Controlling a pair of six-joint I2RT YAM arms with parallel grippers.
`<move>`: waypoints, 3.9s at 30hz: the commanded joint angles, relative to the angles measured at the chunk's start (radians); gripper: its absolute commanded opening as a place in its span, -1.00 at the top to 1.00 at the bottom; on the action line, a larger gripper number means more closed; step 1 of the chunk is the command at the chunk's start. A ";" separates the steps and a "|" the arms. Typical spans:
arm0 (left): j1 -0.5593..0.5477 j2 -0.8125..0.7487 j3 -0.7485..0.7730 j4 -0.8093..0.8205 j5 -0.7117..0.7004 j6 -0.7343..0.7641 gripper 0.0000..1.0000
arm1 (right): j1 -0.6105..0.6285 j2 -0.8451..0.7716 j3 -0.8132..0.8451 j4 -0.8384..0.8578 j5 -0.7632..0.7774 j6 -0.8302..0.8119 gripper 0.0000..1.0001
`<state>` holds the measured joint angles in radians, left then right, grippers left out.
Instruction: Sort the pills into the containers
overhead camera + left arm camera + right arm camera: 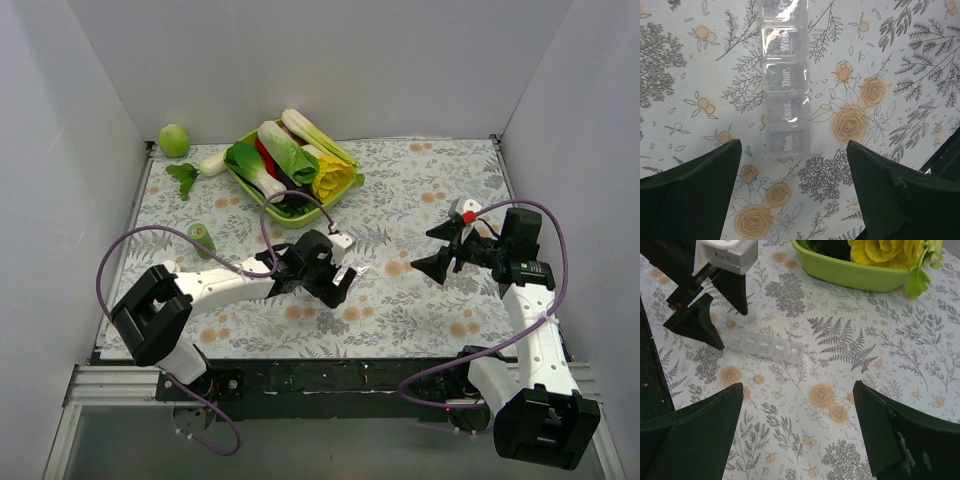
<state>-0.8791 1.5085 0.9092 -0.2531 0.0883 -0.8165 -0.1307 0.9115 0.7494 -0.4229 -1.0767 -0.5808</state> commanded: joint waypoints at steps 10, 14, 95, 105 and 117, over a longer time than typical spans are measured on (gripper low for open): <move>-0.130 0.203 0.074 0.043 -0.223 -0.021 -0.18 | 0.002 -0.003 -0.035 0.015 -0.029 -0.008 -0.96; -0.136 0.222 0.088 0.043 -0.265 -0.024 -0.04 | 0.002 -0.014 -0.039 0.010 -0.031 -0.011 -0.96; -0.150 -0.114 -0.113 0.067 0.111 0.307 1.00 | 0.520 0.536 0.174 -0.425 0.071 -0.725 0.16; -0.172 -0.119 -0.127 0.066 -0.013 0.404 1.00 | 0.522 0.727 0.274 -0.586 -0.035 -0.668 0.35; -0.185 -0.051 -0.148 0.072 0.013 0.441 1.00 | 0.488 0.765 0.301 -0.311 0.069 -0.294 -0.22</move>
<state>-1.0561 1.4532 0.7708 -0.2085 0.1093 -0.4007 0.3763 1.6951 1.0119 -0.8440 -1.0431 -1.0466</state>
